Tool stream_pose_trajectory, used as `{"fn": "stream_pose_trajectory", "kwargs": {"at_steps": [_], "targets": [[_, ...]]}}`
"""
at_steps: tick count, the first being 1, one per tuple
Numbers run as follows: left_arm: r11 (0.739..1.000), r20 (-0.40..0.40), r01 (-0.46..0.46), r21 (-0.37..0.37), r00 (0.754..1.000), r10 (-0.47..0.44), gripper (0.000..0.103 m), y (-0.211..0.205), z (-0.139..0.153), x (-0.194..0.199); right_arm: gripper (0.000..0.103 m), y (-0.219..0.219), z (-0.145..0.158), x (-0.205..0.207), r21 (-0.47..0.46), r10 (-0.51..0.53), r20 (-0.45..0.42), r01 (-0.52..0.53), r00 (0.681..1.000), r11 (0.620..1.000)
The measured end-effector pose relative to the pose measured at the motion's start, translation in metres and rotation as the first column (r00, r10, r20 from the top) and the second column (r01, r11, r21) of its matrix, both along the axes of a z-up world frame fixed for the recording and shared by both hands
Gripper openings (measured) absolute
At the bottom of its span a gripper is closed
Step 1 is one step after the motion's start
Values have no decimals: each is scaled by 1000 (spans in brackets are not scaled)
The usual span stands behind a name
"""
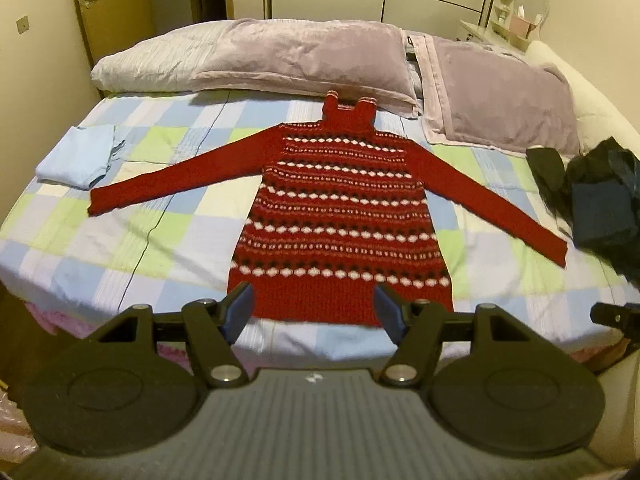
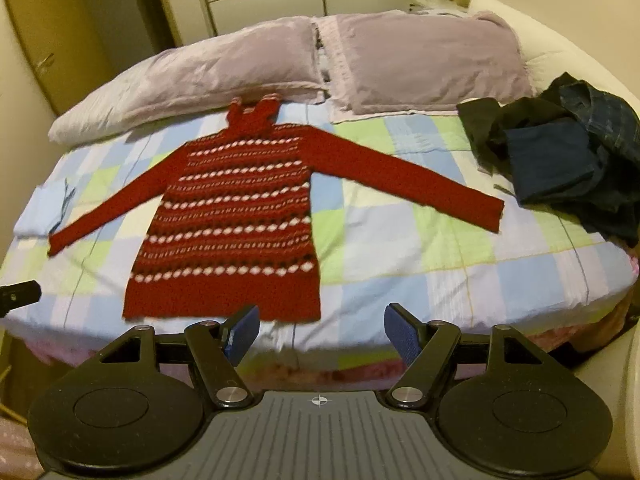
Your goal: Fold clothes
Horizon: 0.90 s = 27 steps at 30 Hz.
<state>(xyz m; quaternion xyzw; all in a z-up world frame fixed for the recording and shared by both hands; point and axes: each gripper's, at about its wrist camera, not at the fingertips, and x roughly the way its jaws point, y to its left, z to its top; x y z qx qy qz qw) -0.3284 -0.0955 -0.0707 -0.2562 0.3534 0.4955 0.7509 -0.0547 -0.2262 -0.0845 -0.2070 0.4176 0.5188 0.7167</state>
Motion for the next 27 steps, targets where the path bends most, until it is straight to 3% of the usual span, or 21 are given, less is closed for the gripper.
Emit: {"fn": "stream_pose_trajectory", "kwargs": {"at_steps": [8, 18, 27], "targets": [[997, 30, 59, -56, 998, -57, 62, 109, -18, 25, 72, 75, -22, 33, -5, -80, -52, 80, 995, 997], [986, 17, 112, -120, 994, -111, 62, 282, -33, 35, 72, 220, -47, 52, -33, -199, -118, 196, 973, 980], [971, 25, 134, -198, 991, -132, 61, 391, -82, 44, 72, 310, -80, 59, -72, -258, -133, 250, 957, 966]]}}
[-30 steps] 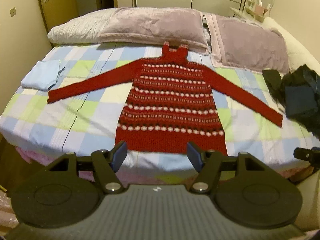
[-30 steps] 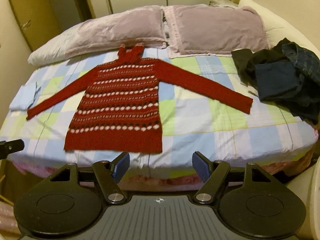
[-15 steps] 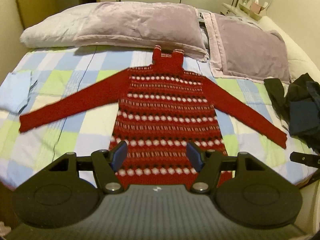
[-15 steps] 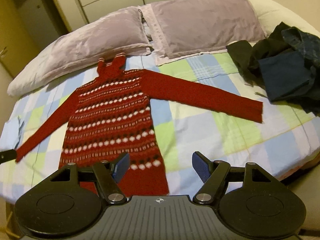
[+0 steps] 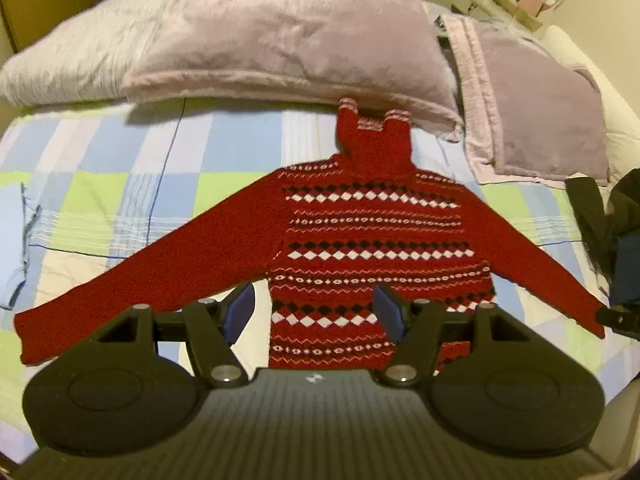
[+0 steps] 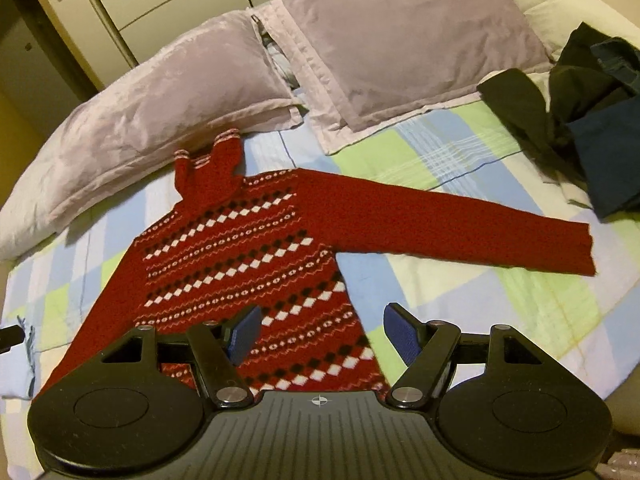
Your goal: Fold clothes
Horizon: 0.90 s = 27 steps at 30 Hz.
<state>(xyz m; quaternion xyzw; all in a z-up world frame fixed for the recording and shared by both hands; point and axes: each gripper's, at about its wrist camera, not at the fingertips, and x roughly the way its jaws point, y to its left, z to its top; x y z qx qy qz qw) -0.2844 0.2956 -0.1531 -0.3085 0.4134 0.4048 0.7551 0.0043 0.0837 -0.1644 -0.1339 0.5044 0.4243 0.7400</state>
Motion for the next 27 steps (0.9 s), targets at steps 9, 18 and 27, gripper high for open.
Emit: {"fn": "stream_pose_trajectory", "kwargs": {"at_steps": [9, 18, 27], "targets": [[986, 7, -115, -117, 993, 117, 61, 18, -74, -28, 72, 34, -52, -11, -100, 47, -40, -51, 998, 994], [805, 75, -547, -228, 815, 575, 61, 25, -155, -131, 72, 66, -127, -12, -86, 128, -91, -136, 988, 987], [601, 144, -760, -249, 584, 799, 61, 21, -195, -226, 72, 92, -170, -19, 7, 180, -75, -180, 981, 984]]}}
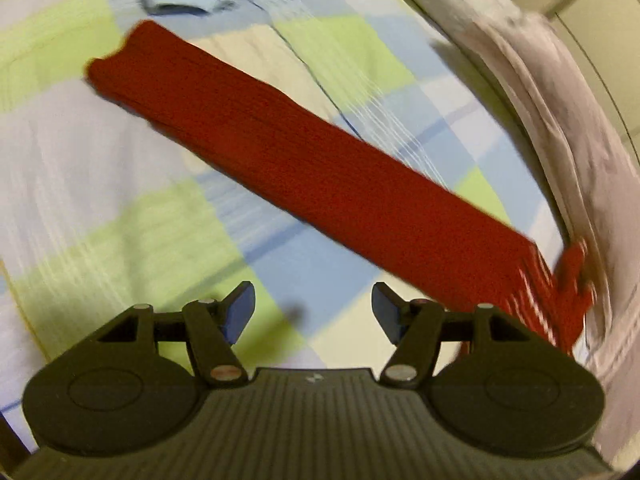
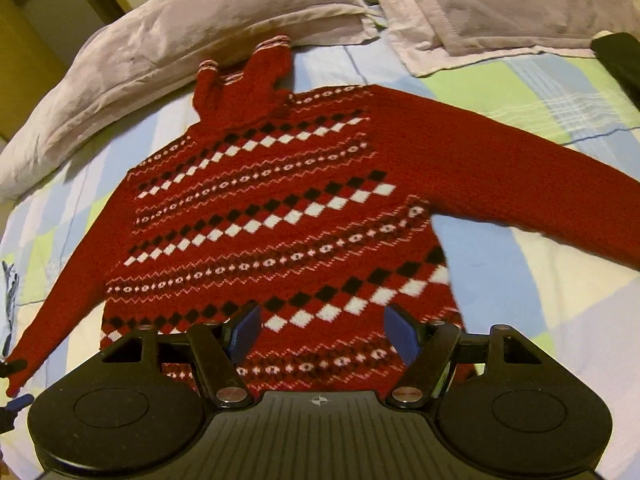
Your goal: Fold clothes
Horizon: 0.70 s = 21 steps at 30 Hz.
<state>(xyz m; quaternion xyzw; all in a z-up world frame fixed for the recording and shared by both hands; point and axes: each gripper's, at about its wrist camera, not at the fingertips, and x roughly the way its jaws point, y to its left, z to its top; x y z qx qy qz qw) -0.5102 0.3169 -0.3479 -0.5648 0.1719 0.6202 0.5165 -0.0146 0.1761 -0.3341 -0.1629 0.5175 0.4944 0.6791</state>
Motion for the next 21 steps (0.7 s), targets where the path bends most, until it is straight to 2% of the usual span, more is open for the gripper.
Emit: {"fn": "stream_pose_trajectory", "kwargs": {"at_steps": [2, 5, 6, 12, 18, 21], "targets": [[998, 12, -53, 28, 999, 53, 60, -1, -2, -19, 72, 3, -6, -2, 0, 14, 4, -14, 1000, 1000], [985, 63, -160, 67, 986, 156, 51, 0, -6, -46, 72, 7, -13, -6, -26, 34, 14, -34, 999, 999], [977, 79, -201, 76, 978, 195, 47, 1, -8, -55, 72, 7, -15, -7, -33, 40, 17, -40, 999, 999], [916, 158, -389, 101, 915, 372, 46, 12, -23, -95, 72, 8, -20, -12, -59, 55, 40, -53, 998, 997], [872, 211, -484, 75, 862, 461, 40, 18, -48, -112, 72, 5, -24, -15, -79, 55, 63, -50, 996, 996], [861, 199, -497, 112, 860, 470, 34, 22, -51, -113, 72, 1, -26, -13, -82, 49, 69, -43, 996, 996]]}}
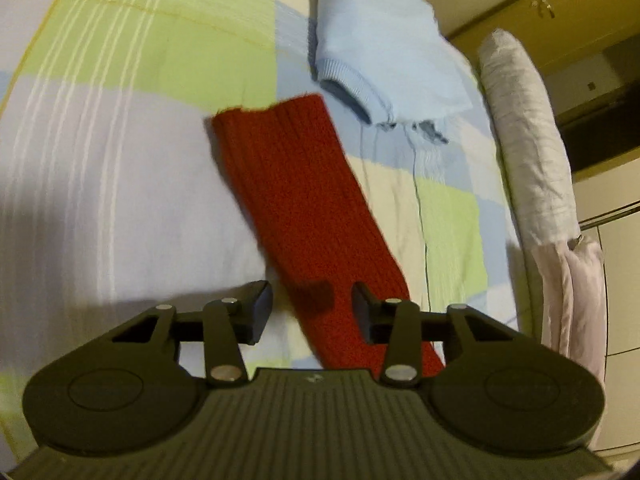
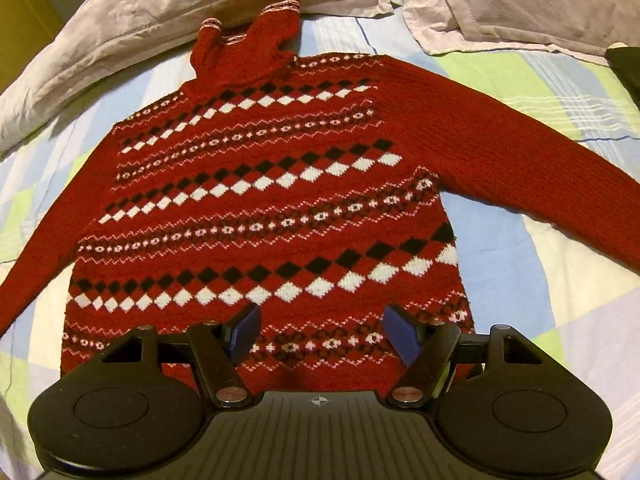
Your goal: Fold clothes
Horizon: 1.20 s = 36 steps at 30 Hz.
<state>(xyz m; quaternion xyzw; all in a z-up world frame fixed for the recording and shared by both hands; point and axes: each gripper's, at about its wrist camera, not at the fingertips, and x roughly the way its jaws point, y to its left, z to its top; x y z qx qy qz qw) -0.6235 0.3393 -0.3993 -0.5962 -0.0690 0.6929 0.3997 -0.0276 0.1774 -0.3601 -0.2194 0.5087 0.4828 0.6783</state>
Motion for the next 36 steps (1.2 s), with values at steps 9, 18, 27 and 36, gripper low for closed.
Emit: {"fn": "stream_pose_trajectory", "kwargs": {"at_steps": [9, 18, 27, 36], "targets": [[991, -122, 86, 103, 990, -73, 6, 5, 33, 30, 72, -15, 0, 19, 12, -43, 12, 43, 999, 999], [534, -262, 718, 446, 676, -689, 5, -21, 131, 257, 72, -33, 15, 56, 57, -146, 13, 145, 989, 988], [209, -141, 966, 152, 231, -963, 17, -61, 58, 397, 72, -46, 21, 90, 116, -239, -44, 242, 970, 963], [323, -183, 944, -61, 308, -934, 17, -37, 33, 331, 42, -37, -28, 125, 138, -386, -628, 584, 676, 800]]}}
